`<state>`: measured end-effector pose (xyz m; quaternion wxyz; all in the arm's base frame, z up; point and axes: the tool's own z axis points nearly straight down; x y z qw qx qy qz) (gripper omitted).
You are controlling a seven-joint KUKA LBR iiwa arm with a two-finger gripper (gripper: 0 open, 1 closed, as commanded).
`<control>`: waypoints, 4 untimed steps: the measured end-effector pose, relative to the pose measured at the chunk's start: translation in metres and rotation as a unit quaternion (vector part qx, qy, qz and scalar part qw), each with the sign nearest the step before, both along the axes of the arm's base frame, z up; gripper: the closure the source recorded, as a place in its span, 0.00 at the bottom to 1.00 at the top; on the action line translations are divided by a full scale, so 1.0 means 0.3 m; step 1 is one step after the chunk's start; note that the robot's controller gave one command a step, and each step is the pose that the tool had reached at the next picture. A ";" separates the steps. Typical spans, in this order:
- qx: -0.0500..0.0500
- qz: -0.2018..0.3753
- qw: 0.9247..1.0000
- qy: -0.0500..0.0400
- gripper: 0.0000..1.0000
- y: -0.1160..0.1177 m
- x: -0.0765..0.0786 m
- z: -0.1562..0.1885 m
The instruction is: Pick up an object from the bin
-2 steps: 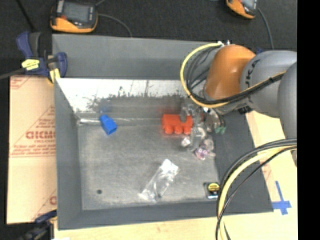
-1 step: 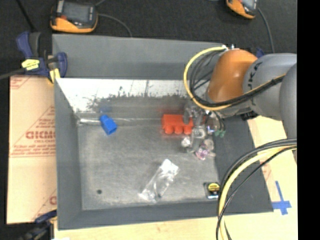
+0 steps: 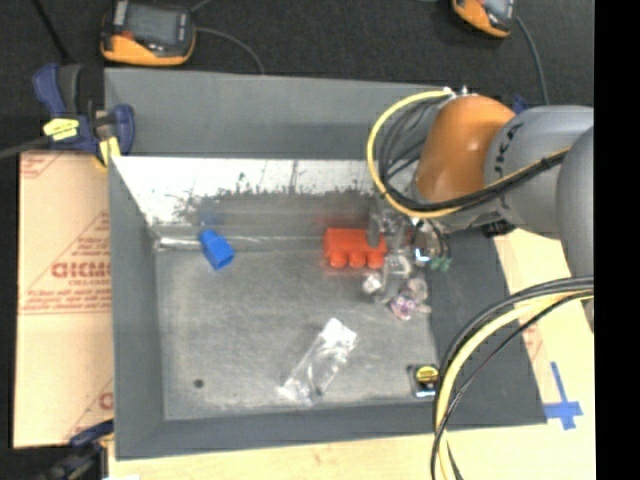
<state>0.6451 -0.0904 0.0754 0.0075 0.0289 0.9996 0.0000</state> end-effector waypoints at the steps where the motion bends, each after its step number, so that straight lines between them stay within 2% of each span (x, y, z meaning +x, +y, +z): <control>1: -0.002 0.010 1.000 -0.001 0.00 0.010 -0.013 0.003; 2: 0.003 -0.211 0.978 0.002 0.00 -0.009 -0.048 0.000; 3: 0.003 -0.259 0.966 0.002 0.00 -0.017 -0.024 -0.008; 4: 0.004 -0.435 0.900 0.005 0.00 -0.041 -0.088 -0.012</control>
Offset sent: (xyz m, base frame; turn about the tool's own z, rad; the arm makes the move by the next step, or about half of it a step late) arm -0.0089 0.0056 -0.0054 -0.0242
